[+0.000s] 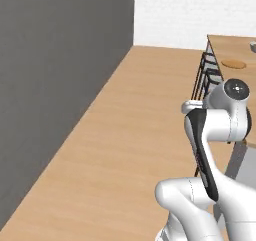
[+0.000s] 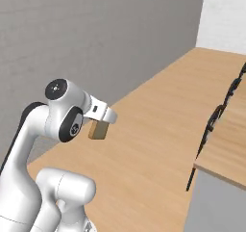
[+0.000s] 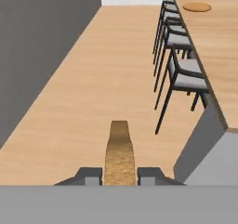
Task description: Start the toaster. Once the lever pops up, take the bread to the plate on the dining counter.
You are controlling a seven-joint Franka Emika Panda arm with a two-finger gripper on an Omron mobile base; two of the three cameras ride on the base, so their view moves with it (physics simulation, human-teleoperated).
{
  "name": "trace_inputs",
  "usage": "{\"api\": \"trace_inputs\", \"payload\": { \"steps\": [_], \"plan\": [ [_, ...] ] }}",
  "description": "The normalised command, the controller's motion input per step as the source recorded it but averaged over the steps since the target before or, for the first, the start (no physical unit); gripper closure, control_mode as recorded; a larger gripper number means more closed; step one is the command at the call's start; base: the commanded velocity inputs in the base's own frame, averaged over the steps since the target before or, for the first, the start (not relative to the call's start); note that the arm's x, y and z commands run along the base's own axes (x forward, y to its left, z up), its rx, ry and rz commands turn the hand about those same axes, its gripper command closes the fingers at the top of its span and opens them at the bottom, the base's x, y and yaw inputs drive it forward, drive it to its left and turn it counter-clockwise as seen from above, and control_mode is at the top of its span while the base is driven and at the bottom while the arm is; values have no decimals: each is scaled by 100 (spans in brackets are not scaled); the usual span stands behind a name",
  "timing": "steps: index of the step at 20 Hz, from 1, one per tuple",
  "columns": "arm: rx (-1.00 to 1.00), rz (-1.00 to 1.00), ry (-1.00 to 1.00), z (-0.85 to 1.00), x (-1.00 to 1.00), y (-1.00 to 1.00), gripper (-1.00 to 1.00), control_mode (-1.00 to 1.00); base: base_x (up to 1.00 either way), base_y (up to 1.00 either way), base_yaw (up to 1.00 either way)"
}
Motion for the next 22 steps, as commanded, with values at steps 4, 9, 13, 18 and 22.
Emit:
{"api": "trace_inputs", "payload": {
  "steps": [4,9,13,18,22],
  "plan": [
    [0,0,0,0,0,0,100,100,100,99,-47],
    [0,0,0,0,0,0,100,100,100,91,-57],
    [0,0,0,0,0,0,100,100,100,89,-60],
    [0,0,0,0,0,0,100,100,100,88,-61],
    [0,0,0,0,0,0,100,100,100,88,-61]
  ]
}}
